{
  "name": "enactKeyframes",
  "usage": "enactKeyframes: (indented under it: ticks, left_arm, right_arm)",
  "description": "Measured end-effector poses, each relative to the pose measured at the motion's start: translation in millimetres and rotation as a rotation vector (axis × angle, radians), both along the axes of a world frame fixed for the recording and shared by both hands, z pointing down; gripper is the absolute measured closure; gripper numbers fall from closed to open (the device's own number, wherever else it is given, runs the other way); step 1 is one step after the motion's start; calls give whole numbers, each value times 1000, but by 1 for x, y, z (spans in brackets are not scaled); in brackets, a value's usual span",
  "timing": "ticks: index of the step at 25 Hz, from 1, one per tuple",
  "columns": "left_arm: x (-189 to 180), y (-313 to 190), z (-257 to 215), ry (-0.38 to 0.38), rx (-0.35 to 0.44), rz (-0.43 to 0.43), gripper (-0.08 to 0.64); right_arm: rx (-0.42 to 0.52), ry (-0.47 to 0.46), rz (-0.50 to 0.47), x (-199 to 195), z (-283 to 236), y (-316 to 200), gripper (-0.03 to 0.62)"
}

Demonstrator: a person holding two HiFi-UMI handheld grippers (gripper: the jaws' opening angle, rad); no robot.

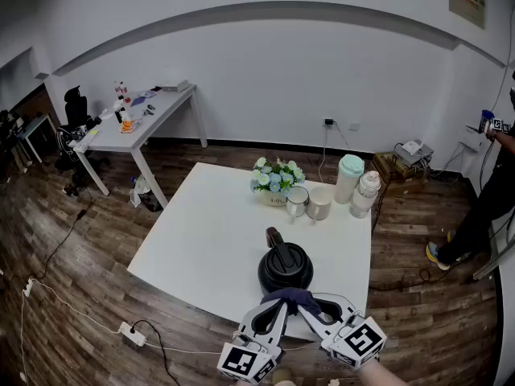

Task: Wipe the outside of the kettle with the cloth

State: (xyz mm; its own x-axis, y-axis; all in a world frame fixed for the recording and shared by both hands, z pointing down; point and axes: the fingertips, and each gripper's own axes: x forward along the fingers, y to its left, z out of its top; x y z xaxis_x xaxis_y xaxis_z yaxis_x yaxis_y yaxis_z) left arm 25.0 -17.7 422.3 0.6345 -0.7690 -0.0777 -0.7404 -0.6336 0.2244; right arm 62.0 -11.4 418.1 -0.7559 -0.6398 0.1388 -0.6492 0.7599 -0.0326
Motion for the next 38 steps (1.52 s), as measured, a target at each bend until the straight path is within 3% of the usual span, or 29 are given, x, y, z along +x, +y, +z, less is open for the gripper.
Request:
enactKeyframes:
  ticks: [5,9,16,21,23,26,28,33,36,38]
  left_arm:
    - [13,-22,8,-9,89,40,552]
    - [25,-21,18,-1,66,102,554]
    - [26,-17,62,-38,-32,102,554]
    - [10,-13,72,-61,-20,62,554]
    - [-2,-12,71,-68,-23,32,552]
    - [-26,-13,51,-75,13,-38,554]
    - [-44,-17,29,-91,59,-95,554]
    - [-78,-44,-25,-94,158,-187,552]
    - [-87,-52,-52,-71,191,-205,552]
    - [-91,-59,-62,-90,235,-217,554]
  right_arm:
    - [-8,-45,66,14,20,-32,537]
    - [-55,-74,110,21,37,-39,537]
    - [-207,13,168,21,97,-36,537]
    - [-269,90,219,24,122,-38,537]
    - [-203,155,205,21,108,-34,537]
    - [-6,254,102,-2,57,-17,537]
    - [96,273,56,-21,21,-9,537]
    - [278,230,45,-50,-54,-18,537]
    - [300,186,52,-45,-84,-25,537]
    - [278,107,103,-27,-103,-37,537]
